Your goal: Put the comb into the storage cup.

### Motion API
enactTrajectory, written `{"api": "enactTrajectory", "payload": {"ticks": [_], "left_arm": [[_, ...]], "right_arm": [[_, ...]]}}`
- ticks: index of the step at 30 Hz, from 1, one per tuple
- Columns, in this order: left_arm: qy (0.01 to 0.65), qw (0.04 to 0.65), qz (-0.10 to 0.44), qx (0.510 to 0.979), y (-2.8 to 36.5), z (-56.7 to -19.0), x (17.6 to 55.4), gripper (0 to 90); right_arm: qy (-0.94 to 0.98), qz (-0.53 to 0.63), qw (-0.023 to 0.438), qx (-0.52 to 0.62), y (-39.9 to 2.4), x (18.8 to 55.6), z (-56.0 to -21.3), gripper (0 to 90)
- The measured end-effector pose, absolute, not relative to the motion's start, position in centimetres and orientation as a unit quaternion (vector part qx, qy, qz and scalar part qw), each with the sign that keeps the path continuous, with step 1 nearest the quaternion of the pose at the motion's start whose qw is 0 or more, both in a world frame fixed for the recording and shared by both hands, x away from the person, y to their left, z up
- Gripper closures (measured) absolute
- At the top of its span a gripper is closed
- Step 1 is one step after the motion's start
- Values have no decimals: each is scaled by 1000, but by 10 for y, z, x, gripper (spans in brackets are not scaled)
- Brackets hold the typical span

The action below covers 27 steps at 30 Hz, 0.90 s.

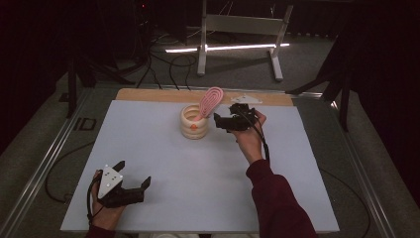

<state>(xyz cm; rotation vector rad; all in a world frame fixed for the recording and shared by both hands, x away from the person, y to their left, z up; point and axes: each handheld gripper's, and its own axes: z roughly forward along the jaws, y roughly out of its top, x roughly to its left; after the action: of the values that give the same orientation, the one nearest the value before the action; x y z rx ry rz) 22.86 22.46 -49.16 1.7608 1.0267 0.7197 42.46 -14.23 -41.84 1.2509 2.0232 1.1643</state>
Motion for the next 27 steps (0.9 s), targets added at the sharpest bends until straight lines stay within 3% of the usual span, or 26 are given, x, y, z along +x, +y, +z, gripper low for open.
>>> {"api": "enactTrajectory", "payload": {"ticks": [27], "left_arm": [[431, 474, 292, 710, 236, -485, 233, 8]], "right_arm": [[754, 406, 278, 436, -209, 369, -426, 90]]}}
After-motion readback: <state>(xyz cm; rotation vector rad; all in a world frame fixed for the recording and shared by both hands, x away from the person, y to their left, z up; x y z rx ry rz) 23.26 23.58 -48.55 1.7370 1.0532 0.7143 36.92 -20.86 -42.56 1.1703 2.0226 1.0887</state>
